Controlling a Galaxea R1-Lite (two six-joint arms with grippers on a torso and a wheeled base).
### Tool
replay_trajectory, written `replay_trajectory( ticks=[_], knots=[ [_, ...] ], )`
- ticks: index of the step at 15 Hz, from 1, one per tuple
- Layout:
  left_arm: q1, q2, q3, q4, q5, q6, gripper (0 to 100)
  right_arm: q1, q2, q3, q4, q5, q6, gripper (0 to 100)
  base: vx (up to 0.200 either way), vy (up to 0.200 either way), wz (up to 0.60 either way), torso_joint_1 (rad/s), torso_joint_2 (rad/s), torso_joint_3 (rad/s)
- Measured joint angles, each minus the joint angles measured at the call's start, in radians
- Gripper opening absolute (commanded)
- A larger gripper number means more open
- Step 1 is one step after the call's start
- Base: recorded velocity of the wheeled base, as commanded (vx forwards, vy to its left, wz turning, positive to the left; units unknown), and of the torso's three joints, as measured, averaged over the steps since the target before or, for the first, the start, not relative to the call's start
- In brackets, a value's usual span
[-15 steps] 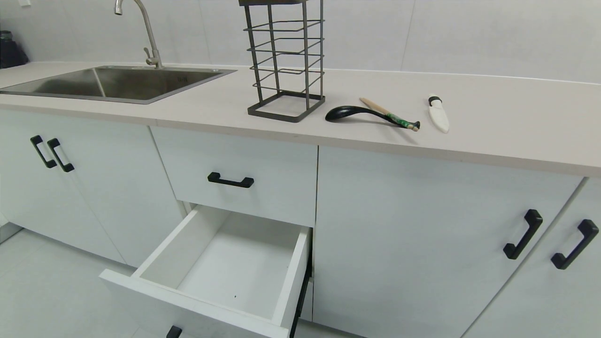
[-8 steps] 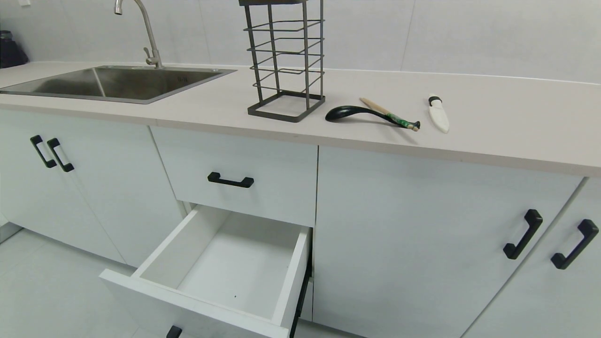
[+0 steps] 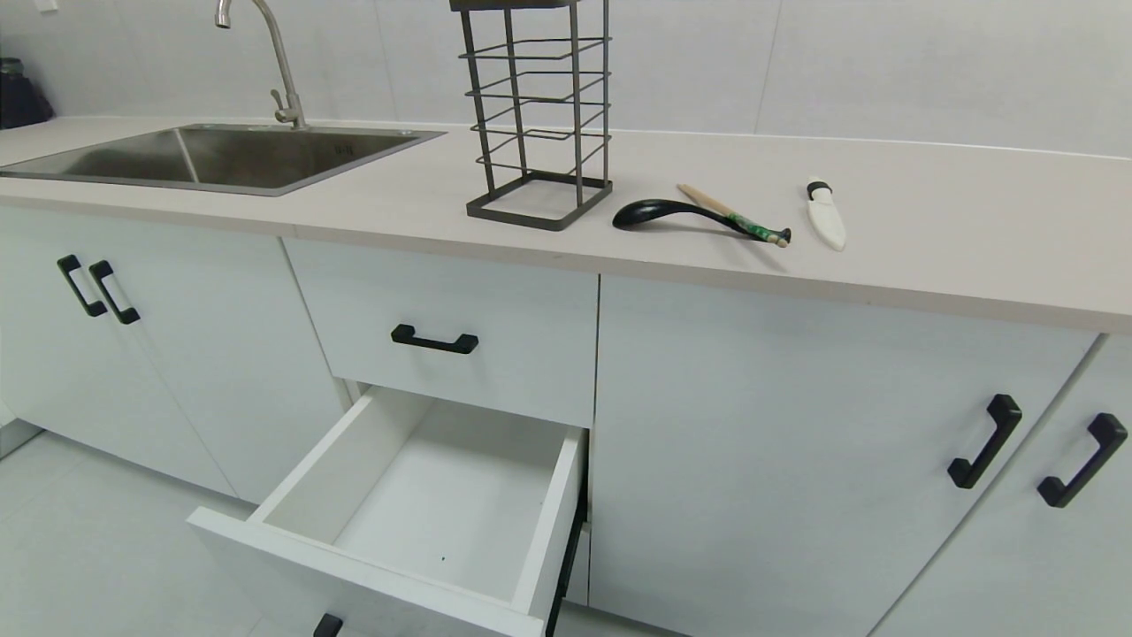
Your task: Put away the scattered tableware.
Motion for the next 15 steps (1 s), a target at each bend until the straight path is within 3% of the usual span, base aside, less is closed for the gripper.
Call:
replay_trajectory(
  ticks=[10, 15],
  knots=[
    [0.0, 0.0, 0.0, 0.0, -0.006, -0.003, 100, 0.0, 0.0, 0.0, 0.0, 0.0, 0.0, 0, 0.0, 0.0, 0.0, 0.0, 0.0, 0.0],
    [0.0, 0.0, 0.0, 0.002, 0.001, -0.001, 100, 0.0, 0.0, 0.0, 0.0, -0.001, -0.002, 0, 0.0, 0.0, 0.0, 0.203, -0.11, -0.098]
  ],
)
